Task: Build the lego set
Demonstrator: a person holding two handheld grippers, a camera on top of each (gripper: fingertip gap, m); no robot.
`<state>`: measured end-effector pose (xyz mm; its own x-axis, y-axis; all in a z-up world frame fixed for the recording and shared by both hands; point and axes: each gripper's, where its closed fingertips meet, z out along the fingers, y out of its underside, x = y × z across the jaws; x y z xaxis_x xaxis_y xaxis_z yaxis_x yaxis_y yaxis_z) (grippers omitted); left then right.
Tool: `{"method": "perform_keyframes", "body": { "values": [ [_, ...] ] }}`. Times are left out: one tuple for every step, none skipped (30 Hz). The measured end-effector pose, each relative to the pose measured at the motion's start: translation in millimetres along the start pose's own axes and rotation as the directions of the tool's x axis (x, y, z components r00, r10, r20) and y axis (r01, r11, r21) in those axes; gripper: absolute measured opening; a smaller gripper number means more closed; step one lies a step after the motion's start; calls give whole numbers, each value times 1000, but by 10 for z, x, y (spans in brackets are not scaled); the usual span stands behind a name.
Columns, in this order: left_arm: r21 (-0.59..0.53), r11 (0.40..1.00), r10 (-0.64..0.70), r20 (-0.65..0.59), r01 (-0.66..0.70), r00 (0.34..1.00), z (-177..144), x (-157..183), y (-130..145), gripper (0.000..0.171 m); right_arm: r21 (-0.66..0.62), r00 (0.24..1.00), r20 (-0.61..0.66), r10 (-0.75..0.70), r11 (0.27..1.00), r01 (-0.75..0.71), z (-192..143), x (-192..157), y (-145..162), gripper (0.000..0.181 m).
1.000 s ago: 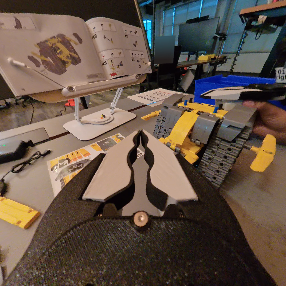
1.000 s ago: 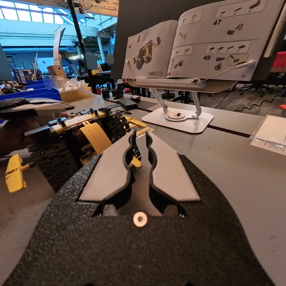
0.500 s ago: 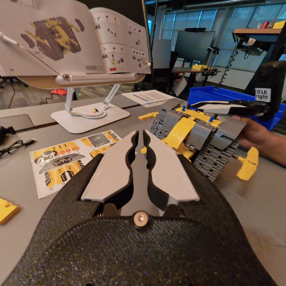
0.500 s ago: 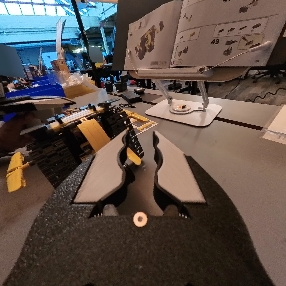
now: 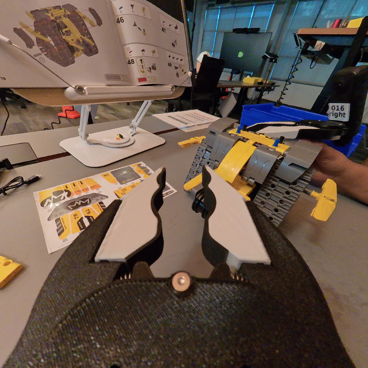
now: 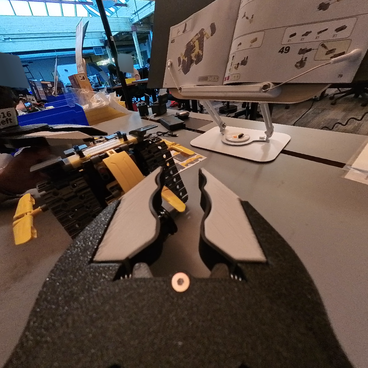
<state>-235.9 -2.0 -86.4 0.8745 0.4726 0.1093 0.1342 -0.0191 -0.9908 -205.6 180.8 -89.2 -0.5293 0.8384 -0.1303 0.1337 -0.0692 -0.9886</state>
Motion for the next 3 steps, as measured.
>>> {"method": "perform_keyframes", "body": {
  "values": [
    [2, 1000, -5, 0, 5, 1000, -2, -8, -1, 35, -2, 1000, 2, 3, 1000, -3, 2, -4, 3, 33],
    [5, 1000, -10, 1, 10, 1000, -6, -19, -6, 36, -4, 1000, 1, 2, 1000, -2, 4, -5, 7, 33],
    [8, 1000, -13, 5, 13, 1000, -11, -33, -10, 36, -7, 1000, -1, -1, 1000, 1, 8, -5, 10, 34]
  ]
}}
